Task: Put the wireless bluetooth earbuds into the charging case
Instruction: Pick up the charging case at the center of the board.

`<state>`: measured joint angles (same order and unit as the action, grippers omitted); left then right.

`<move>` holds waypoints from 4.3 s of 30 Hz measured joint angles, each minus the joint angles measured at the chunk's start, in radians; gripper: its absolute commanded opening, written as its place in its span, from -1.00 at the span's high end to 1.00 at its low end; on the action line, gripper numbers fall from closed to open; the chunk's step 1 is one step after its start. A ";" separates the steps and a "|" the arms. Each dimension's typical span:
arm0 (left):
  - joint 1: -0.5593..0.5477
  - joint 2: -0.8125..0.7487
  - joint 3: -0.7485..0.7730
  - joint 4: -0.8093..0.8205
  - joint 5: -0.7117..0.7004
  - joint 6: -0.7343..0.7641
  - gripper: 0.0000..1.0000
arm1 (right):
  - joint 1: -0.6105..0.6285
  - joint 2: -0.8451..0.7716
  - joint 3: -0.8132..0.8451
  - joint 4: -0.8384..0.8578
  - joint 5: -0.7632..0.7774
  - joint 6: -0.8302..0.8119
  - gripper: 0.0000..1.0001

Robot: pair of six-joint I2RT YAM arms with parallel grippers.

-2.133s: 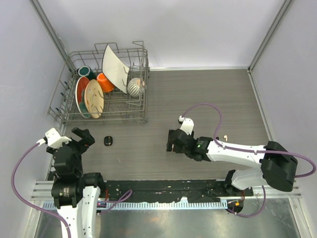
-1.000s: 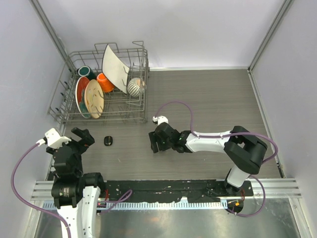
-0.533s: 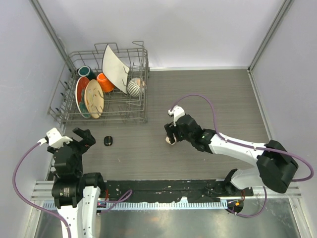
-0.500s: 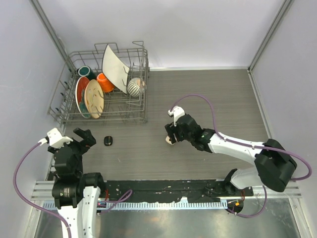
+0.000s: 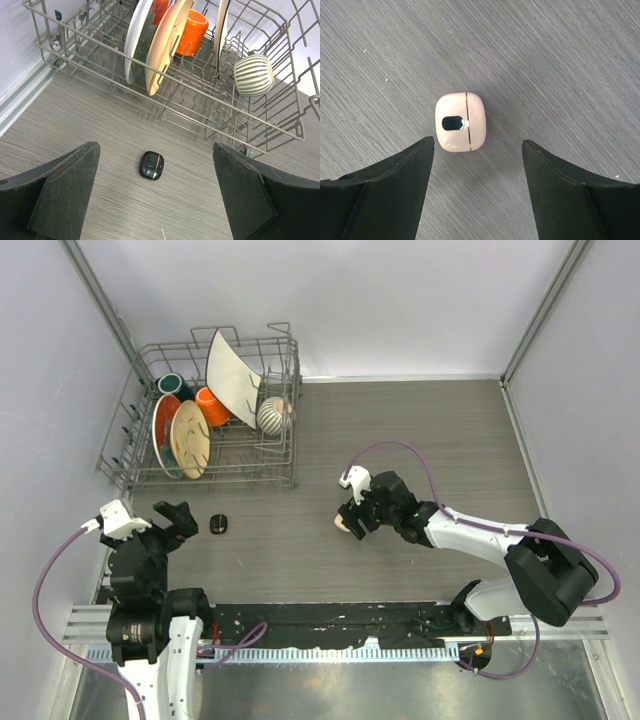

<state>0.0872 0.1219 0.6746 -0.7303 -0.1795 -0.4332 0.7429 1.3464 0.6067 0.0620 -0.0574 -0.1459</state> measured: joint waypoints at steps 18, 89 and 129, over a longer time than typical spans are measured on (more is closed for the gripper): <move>0.000 -0.001 -0.004 0.000 0.008 0.001 -1.00 | -0.037 0.127 0.072 -0.042 -0.147 -0.078 -0.43; 0.000 -0.001 -0.001 0.001 0.006 -0.001 -0.99 | -0.031 0.277 0.237 -0.229 -0.161 -0.060 0.98; -0.382 0.545 0.211 0.320 0.874 -0.275 -0.96 | 0.209 -0.370 0.286 -0.316 -0.028 -0.170 0.99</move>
<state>-0.2947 0.6670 0.8860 -0.4103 0.6949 -0.7078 0.9520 0.9760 0.8925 -0.2539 -0.0853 -0.3161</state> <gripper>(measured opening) 0.984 0.536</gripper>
